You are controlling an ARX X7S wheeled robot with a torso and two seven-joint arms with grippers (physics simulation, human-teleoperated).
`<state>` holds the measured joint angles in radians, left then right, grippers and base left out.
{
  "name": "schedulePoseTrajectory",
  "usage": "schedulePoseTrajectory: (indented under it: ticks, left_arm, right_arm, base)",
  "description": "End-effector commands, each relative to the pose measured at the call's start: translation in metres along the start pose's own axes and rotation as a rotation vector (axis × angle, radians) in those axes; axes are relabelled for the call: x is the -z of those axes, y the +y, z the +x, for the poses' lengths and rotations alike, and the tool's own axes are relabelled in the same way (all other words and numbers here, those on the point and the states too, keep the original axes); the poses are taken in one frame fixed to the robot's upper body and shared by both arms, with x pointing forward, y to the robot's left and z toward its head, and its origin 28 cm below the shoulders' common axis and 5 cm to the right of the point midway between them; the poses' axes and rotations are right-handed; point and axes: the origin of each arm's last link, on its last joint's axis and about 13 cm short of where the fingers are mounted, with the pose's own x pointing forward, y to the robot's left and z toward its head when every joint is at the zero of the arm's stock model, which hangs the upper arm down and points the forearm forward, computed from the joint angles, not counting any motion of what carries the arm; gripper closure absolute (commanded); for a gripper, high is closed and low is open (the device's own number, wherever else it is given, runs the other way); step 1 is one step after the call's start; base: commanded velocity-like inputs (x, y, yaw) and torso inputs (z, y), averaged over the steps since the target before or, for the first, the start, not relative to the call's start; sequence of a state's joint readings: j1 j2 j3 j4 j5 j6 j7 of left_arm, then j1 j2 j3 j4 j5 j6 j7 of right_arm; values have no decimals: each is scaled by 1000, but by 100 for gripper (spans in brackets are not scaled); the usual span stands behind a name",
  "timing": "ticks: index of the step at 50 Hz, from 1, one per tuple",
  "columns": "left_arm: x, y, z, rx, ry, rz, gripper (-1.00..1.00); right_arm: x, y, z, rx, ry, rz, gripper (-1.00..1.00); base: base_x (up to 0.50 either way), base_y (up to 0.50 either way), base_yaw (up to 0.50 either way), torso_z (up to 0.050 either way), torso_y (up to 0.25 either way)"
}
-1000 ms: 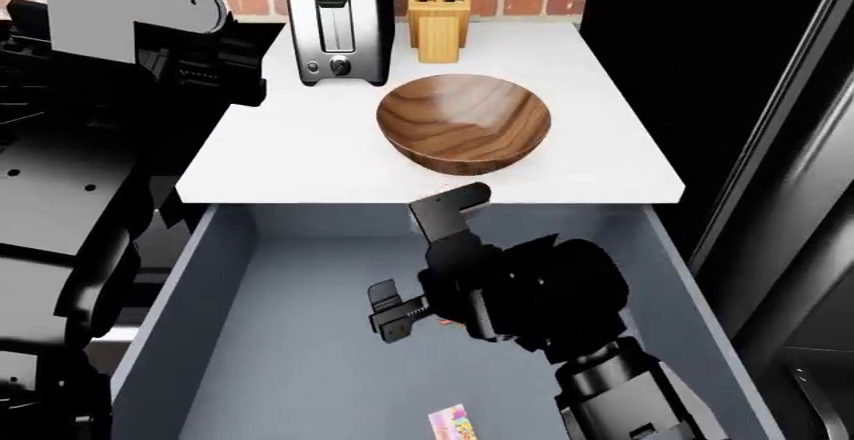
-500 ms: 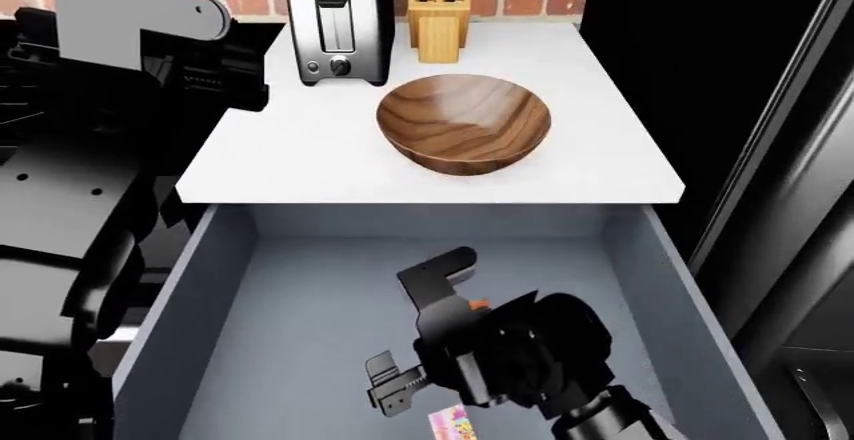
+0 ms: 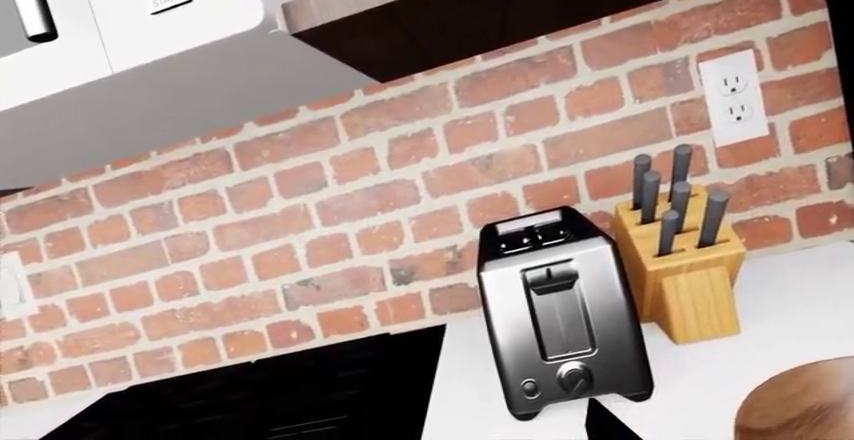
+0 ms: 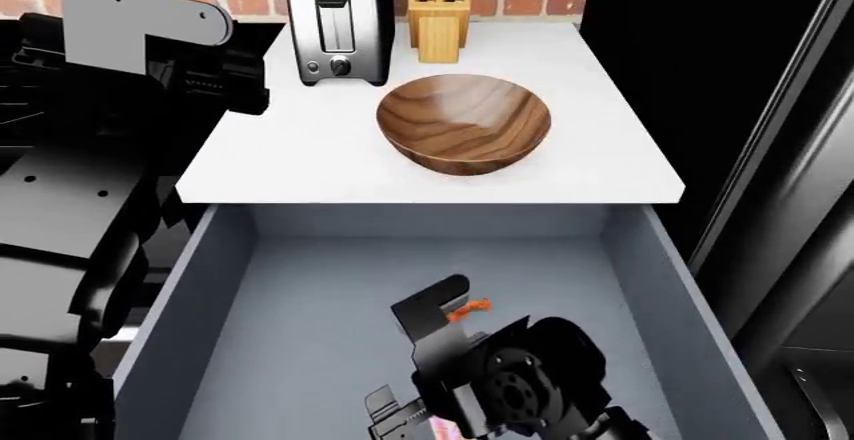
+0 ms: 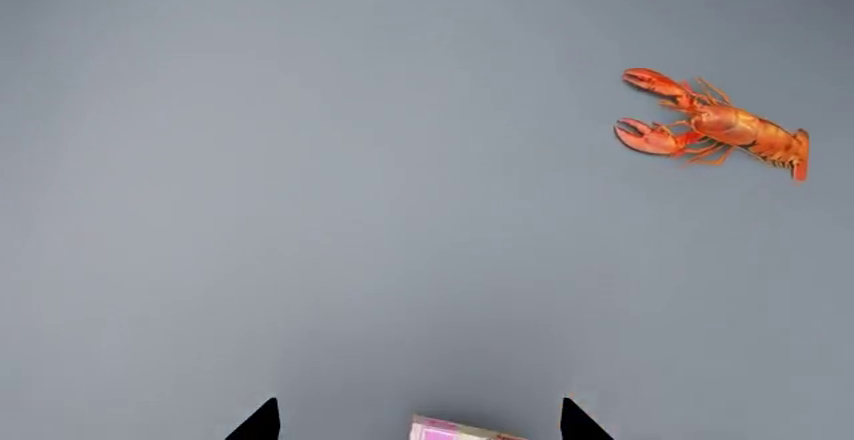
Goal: Place the bar in the bowl and close the drawer.
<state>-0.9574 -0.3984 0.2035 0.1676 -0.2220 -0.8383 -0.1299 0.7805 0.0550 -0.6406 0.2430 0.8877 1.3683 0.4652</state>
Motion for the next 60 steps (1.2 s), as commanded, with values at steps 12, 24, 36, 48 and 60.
schedulePoseTrajectory:
  ticks: [12, 24, 36, 48, 60]
  left_arm:
    - [3, 1, 1, -10, 5, 4, -100]
    - [3, 0, 1, -8, 5, 2, -100]
    - [2, 1, 0, -12, 7, 10, -100]
    - [0, 1, 0, -15, 8, 16, -100]
    - [-2, 2, 1, -15, 6, 20, -100]
  right_arm:
    - [14, 3, -2, 19, 34, -18, -100]
    - [25, 4, -4, 30, 49, -24, -100]
    - [33, 2, 6, 50, 78, -40, -100]
    - [39, 0, 6, 70, 89, -40, -100]
    - [41, 1, 13, 62, 96, -50, -100]
  base:
    - [0, 0, 0, 0, 0]
    - [0, 0, 0, 0, 0]
    - [0, 0, 0, 0, 0]
    - [0, 0, 0, 0, 0]
    - [0, 0, 0, 0, 0]
